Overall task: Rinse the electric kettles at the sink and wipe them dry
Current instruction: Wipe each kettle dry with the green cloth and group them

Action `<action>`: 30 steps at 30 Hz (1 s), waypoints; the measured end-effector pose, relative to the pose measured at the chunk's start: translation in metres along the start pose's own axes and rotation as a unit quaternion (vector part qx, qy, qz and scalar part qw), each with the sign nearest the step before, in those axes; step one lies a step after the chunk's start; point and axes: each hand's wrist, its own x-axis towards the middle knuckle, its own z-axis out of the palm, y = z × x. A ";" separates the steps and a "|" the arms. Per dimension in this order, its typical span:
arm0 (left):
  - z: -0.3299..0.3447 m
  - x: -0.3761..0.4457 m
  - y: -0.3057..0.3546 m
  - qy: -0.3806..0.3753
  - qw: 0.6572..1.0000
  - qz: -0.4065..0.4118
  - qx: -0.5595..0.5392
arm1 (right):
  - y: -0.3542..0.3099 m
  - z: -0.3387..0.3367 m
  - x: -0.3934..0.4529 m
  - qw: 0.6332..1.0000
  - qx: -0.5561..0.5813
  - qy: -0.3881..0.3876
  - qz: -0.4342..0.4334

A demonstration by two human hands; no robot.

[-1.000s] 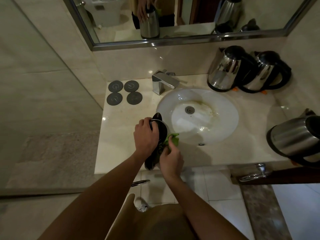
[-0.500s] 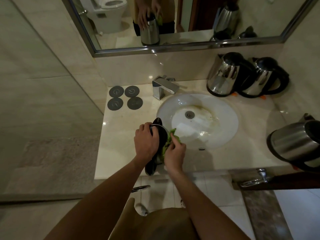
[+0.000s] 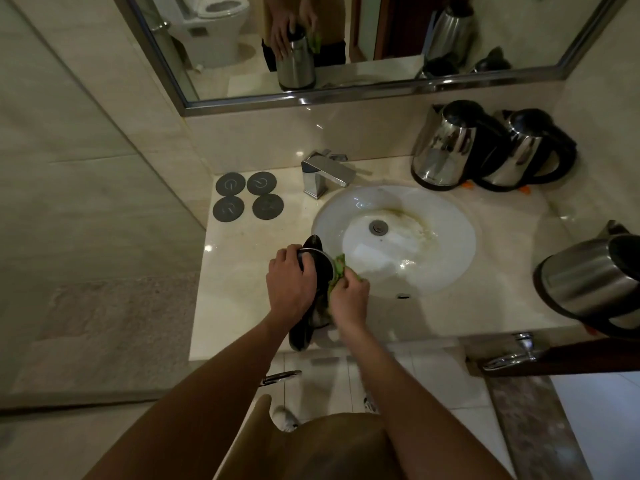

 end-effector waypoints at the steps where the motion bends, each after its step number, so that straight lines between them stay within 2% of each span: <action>1: 0.000 0.000 0.000 -0.002 1.000 0.000 0.000 | 0.005 -0.007 0.012 0.999 0.012 -0.038 0.026; 4: 0.000 -0.001 0.000 -0.002 1.000 -0.002 -0.002 | 0.021 -0.017 0.015 0.987 -0.016 -0.118 0.109; 6: 0.001 0.000 -0.002 0.001 1.000 -0.002 -0.002 | 0.038 -0.007 -0.002 0.983 -0.030 -0.115 0.142; 8: 0.002 0.001 -0.002 0.003 1.000 -0.001 -0.004 | 0.043 0.008 -0.027 0.979 0.058 -0.099 0.170; 10: 0.002 0.000 -0.002 0.004 1.000 -0.003 -0.005 | 0.035 0.022 -0.043 0.978 0.131 -0.053 0.153; 13: 0.003 0.000 -0.001 0.005 1.000 -0.006 -0.008 | 0.022 0.032 -0.052 0.996 0.047 -0.005 0.077; 15: 0.002 0.000 -0.001 0.007 1.000 -0.007 -0.010 | 0.017 0.032 -0.056 0.998 0.028 0.001 0.058; 17: 0.002 -0.001 -0.001 0.006 1.000 -0.009 -0.008 | 0.026 0.031 -0.049 0.995 0.047 -0.008 0.086; 21: 0.001 -0.001 0.000 0.000 1.000 -0.008 -0.004 | 0.048 0.018 -0.021 0.961 0.151 -0.048 0.225; 28: 0.000 -0.001 0.002 0.003 1.000 -0.007 0.000 | 0.013 0.015 -0.068 0.948 0.265 -0.012 0.176; 30: 0.000 -0.002 0.002 0.003 1.000 -0.007 0.002 | 0.015 0.015 -0.064 0.951 0.255 0.000 0.173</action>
